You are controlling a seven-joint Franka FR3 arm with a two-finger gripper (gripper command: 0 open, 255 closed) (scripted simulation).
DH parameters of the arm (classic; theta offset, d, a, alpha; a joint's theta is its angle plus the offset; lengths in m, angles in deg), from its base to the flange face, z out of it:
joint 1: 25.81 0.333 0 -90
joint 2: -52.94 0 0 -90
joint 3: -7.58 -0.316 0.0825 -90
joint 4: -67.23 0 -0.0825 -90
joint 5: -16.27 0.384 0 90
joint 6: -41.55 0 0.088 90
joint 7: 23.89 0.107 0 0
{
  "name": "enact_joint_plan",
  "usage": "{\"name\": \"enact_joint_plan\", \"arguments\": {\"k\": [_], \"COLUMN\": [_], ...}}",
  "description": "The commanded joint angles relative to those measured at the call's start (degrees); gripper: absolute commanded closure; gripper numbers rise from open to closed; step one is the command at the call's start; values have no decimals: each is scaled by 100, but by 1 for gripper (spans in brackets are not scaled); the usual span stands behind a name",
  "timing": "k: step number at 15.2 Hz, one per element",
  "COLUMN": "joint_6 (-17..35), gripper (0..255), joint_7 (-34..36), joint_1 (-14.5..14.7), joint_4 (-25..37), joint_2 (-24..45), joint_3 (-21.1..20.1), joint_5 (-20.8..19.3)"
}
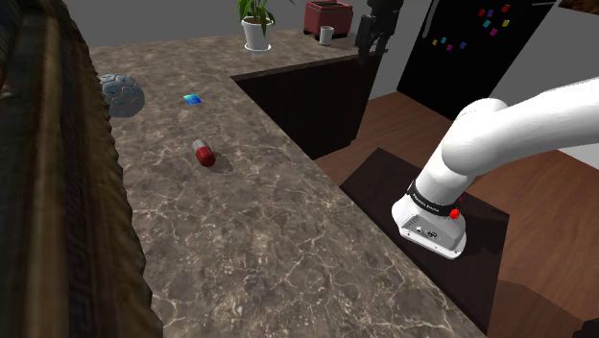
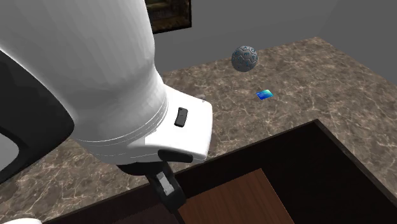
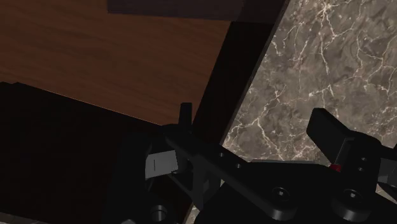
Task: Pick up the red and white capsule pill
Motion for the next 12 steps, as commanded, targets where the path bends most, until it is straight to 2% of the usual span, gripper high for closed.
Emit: {"name": "enact_joint_plan", "arguments": {"k": [1,12], "joint_6": [0,1701], "gripper": [0,0], "joint_7": [0,1123], "joint_1": [0,228], "joint_4": [0,26], "joint_2": [0,1681], "joint_3": [0,-870], "joint_5": [0,619]}}
